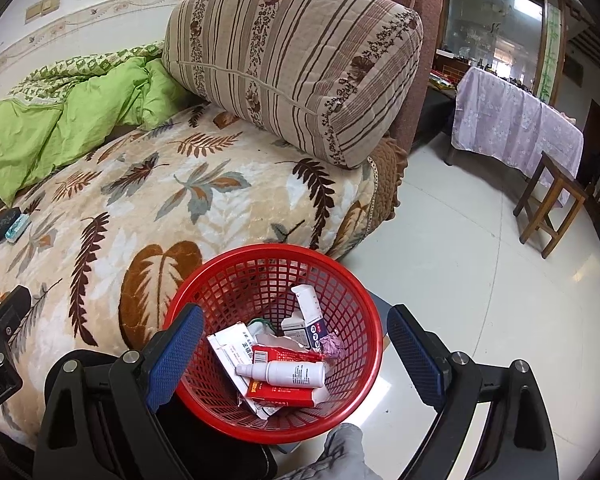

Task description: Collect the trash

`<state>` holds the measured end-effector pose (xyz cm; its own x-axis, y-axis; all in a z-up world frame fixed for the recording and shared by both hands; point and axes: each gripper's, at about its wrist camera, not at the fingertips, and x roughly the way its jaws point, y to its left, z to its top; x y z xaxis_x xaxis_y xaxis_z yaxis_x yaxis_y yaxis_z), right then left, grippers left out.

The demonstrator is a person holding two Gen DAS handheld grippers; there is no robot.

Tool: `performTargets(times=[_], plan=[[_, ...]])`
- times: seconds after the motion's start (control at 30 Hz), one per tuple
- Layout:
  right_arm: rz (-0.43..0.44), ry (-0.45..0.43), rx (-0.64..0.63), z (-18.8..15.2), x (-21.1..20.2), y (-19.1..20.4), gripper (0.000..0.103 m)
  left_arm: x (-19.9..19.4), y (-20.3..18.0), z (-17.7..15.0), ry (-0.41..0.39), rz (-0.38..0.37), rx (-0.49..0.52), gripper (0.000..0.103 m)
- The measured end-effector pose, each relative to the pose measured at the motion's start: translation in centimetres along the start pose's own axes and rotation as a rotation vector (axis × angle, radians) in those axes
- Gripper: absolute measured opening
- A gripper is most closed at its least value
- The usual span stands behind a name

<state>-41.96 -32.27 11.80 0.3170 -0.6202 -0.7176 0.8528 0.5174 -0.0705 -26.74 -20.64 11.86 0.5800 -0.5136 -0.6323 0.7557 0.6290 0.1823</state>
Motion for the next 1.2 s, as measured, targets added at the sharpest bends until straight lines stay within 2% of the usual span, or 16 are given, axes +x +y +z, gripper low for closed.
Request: performTargets(times=[1.2], plan=[[0.001, 0.009, -0.001, -0.10, 0.25, 0.01, 0.094, 0.02, -0.47, -0.25, 0.007, -0.008, -0.010, 0.103]])
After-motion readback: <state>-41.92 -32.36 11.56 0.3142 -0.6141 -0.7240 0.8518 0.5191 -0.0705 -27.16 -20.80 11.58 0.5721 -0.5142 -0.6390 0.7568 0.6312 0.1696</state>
